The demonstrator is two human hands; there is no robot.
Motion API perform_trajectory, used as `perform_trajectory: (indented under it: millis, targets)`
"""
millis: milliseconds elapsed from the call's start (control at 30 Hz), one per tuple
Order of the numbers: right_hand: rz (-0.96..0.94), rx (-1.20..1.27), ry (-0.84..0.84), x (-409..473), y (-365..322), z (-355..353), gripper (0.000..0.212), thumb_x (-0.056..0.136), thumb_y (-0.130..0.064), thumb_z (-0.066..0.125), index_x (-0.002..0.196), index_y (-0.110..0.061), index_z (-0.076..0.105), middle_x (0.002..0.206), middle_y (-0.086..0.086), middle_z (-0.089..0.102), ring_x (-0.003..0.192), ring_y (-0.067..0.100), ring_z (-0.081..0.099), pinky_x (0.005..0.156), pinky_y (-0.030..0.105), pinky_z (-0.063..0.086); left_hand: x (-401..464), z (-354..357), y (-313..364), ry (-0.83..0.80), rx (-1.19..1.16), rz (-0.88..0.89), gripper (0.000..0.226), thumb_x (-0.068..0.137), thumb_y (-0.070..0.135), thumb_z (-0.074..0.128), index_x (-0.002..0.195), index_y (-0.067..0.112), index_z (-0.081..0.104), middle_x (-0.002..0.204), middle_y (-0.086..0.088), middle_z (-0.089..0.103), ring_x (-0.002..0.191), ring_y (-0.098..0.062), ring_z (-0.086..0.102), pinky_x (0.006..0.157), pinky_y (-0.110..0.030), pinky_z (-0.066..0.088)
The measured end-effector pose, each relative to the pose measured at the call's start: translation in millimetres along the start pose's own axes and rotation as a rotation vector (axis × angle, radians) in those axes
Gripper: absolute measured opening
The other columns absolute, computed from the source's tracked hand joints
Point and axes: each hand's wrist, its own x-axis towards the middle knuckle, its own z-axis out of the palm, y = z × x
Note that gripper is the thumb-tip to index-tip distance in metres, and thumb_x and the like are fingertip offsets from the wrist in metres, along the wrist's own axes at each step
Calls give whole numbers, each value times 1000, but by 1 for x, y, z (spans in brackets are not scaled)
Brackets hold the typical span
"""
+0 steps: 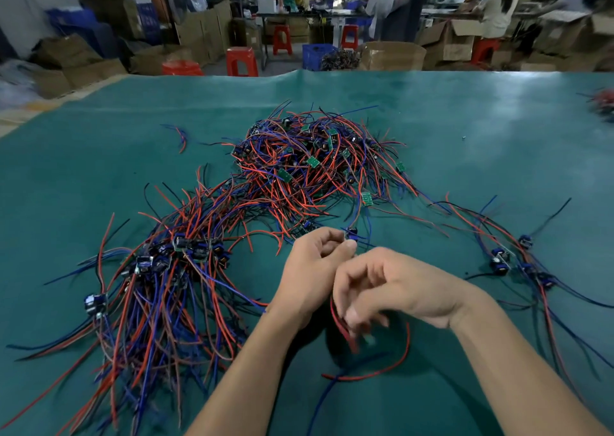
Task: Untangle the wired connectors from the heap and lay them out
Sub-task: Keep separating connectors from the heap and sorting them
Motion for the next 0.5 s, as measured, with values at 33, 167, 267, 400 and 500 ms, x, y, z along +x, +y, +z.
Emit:
perform_trajectory:
  millis: [33,167,267,400,500]
  targets:
    - [16,4,112,0,2,-5,6,81,-13,71,78,-18,70,71,13,73,55,16,60,46,24,38,0,1,0,3,-18,5,8,97,12,62,90,10,63,66,4,67,59,-14,52,57,-27,42]
    - [141,11,708,6,16,-21,26,92,-30,73,71,-14,69,63,13,68,49,16,53,40,23,32,-1,2,-1,5,-75,13,11,99,12,59,92,4,63,64,-1,68,44,-8,49,39,-18,38]
    - [123,88,800,9,19,-22,30,95,-38,69,77,-14,73,64,5,65,52,15,52,40,24,32,-1,1,-1,-29,-98,14,12,99,13,60,94,3,65,69,-3,70,47,-6,50,40,-17,38]
    - [16,424,801,13,14,-19,15,95,-23,70,87,-12,74,76,9,68,54,15,58,43,23,39,-3,3,-1,-105,-78,46,13,100,9,56,100,1,66,72,-1,72,51,-6,52,43,-16,39]
    - [-35,547,894,15,13,-19,6,88,-7,73,90,-12,76,84,4,73,61,11,62,50,21,44,-3,4,-1,-104,-80,41,13,101,9,54,102,5,67,73,-2,72,51,-6,53,43,-16,39]
